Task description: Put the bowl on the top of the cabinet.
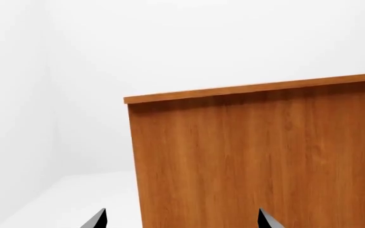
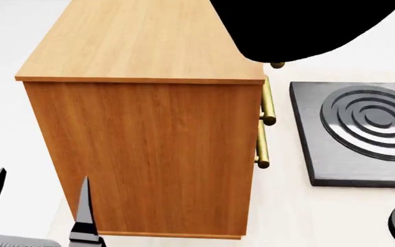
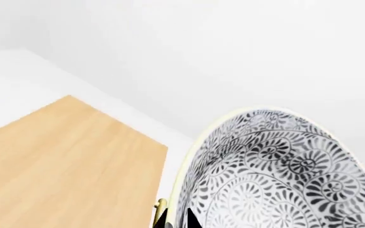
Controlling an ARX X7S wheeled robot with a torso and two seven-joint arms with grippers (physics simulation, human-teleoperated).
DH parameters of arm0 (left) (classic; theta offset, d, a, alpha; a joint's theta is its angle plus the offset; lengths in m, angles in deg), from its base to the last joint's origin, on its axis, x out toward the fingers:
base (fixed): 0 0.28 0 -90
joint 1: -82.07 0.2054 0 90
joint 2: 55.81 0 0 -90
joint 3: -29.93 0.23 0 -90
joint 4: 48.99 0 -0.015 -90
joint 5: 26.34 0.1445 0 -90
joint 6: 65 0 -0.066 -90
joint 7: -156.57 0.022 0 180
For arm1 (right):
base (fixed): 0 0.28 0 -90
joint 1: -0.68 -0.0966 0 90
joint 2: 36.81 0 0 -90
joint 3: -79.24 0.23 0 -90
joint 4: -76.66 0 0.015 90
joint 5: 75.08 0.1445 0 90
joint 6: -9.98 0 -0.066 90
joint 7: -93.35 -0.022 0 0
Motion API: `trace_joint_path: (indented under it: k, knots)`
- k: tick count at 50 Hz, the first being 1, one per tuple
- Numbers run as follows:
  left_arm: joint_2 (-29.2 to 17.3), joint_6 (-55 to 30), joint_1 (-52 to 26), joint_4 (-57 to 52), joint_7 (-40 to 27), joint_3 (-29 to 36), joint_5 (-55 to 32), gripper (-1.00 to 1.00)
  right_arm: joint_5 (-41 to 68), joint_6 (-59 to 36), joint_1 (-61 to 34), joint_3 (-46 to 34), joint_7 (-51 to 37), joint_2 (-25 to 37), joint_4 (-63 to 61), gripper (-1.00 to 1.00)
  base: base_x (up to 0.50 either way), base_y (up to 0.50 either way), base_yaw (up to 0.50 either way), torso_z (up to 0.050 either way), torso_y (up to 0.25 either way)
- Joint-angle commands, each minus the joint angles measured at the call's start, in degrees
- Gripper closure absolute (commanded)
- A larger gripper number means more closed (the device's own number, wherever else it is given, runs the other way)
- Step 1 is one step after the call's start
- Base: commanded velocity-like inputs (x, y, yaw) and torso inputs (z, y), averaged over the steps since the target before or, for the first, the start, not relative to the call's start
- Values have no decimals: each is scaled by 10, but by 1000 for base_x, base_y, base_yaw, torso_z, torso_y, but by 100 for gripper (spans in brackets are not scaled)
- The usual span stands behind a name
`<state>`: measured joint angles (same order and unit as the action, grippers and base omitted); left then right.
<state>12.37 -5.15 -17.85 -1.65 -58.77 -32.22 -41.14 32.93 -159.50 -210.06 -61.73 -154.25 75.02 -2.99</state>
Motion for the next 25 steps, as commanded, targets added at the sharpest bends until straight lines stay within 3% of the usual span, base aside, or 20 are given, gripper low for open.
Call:
trace_joint_path:
  k: [1, 10, 25]
  knots:
    - [1, -4, -8, 4, 0, 3, -1, -100, -55, -7, -57, -19, 58, -74, 56, 100, 0, 0, 0, 0, 10]
    - [-3, 3, -3, 11, 0, -3, -5, -100, -115, 8, -56, -38, 120, -94, 65, 100, 0, 0, 0, 0, 0]
    - [-10, 16, 10, 14, -2, -8, -5, -100, -123, 43, 0, -48, 118, -112, 28, 100, 0, 0, 0, 0, 0]
